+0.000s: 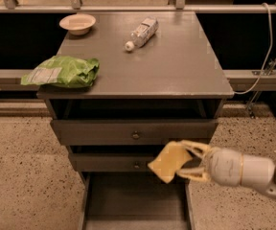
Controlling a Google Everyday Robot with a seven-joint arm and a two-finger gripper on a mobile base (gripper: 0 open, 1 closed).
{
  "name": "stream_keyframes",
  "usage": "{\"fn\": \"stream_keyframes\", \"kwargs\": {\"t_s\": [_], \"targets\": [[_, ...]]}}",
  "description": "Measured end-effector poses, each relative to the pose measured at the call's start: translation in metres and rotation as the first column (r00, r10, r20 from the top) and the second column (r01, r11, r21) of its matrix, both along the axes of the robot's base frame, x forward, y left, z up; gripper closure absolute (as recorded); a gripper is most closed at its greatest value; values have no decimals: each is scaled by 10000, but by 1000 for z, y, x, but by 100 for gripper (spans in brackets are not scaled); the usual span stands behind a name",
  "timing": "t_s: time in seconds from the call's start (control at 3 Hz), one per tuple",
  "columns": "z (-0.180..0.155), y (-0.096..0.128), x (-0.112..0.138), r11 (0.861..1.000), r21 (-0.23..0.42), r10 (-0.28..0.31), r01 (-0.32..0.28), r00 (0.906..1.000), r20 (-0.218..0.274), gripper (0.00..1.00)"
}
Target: Pick sponge from bottom drawer and place on counter
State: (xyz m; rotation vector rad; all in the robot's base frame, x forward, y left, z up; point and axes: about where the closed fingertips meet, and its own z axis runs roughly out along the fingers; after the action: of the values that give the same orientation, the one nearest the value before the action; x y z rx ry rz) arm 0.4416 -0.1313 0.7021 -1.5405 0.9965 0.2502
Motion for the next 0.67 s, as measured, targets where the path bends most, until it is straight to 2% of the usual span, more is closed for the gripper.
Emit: {"fn": "stream_keyframes", "kwargs": {"t_s": [0.33,0.67], "targets": [[77,-26,56,9908,72,-1350,1354,9901,-392,100],[125,-42,106,9705,404,-2327,2377,9671,-1026,100]]}}
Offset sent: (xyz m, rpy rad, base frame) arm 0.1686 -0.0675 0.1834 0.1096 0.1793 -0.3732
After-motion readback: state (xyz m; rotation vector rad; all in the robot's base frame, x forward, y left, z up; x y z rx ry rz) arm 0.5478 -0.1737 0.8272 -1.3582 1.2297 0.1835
